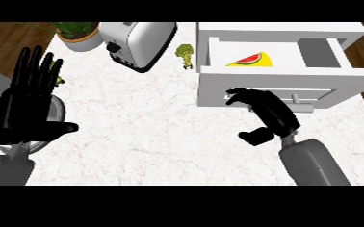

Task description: Pick up the cup, place it into the drawer and close the drawer

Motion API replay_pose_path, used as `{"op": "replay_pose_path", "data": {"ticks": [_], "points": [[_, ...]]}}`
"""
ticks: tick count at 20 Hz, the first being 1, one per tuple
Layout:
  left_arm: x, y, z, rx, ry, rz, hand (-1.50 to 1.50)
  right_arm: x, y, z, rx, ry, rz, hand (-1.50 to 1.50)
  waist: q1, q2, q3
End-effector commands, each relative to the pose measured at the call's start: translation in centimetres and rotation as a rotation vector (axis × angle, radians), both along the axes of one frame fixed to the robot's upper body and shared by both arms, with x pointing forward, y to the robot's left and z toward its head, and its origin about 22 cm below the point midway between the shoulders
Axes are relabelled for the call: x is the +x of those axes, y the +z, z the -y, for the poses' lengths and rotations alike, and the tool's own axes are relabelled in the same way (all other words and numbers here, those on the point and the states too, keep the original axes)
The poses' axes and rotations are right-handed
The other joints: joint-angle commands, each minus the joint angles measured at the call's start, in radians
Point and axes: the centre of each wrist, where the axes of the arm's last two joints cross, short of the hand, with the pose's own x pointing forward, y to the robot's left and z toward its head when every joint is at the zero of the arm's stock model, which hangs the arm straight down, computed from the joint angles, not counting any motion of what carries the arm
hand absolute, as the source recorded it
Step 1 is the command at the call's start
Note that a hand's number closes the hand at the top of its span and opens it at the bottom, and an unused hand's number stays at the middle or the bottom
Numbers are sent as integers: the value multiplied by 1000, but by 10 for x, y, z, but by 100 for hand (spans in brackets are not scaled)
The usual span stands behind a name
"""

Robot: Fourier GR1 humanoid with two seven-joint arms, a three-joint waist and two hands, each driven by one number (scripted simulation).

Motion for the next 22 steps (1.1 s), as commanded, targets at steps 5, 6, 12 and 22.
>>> {"op": "replay_pose_path", "data": {"ticks": [5,6,12,22], "points": [[-7,-25,-18,-22,9,-3,-150,39,-46,-4,-52,5,-62,-150,-1,4,0],[-16,6,-18,-29,-9,17,-150,53,-41,8,-37,-22,-61,-150,10,3,1],[-16,-14,-33,-16,-12,-8,-150,94,-18,9,43,-20,-96,-150,8,5,1],[-15,-12,-26,-28,-56,17,-150,127,14,40,-4,-62,-120,-150,60,24,3]]}}
